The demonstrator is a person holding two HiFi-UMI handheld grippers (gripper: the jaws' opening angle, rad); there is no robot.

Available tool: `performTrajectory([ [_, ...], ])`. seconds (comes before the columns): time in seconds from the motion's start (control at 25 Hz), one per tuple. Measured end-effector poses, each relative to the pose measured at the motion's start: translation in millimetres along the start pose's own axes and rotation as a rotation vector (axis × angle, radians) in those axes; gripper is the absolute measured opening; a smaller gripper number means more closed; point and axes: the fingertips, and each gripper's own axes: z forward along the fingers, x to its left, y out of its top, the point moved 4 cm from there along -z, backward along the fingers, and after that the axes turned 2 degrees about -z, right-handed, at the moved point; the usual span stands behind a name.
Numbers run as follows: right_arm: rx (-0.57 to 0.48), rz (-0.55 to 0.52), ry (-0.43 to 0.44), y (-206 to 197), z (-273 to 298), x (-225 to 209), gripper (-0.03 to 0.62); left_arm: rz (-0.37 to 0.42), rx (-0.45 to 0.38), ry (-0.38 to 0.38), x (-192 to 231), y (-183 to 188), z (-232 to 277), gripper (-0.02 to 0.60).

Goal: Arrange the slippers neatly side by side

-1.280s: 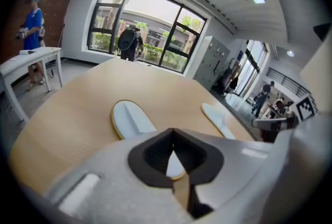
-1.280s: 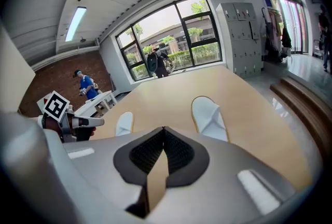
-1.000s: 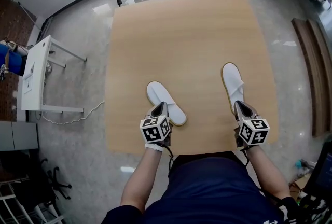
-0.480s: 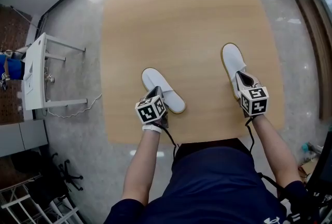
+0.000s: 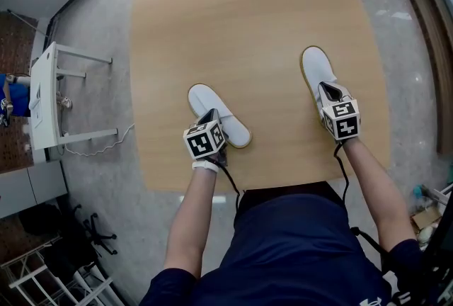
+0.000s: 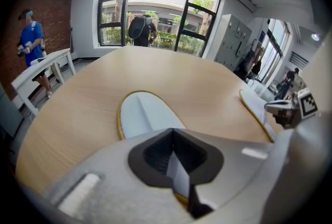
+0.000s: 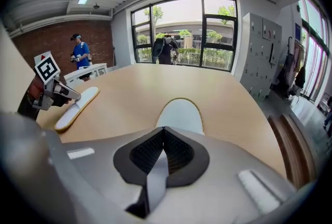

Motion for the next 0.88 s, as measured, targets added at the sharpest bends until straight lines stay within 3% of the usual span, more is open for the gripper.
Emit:
performTrajectory([
  [0.32, 0.08, -0.121, 0.014, -16.2, 16.8, 3.1, 0.009, 0.063, 0.025, 0.004, -3.8, -5.2, 5.1, 0.003],
  [0.6, 0.06, -0.024, -0.016, -22.7, 18.0, 4.2, 0.008, 0.151, 0.039, -0.021, -16.3, -6.8, 7.7, 0.003],
  [0.88, 0.074, 0.07, 0.007, -33.0, 18.3, 16.8, 0.009, 0.226, 0.046, -0.083, -44.1, -13.9, 15.1, 0.003],
])
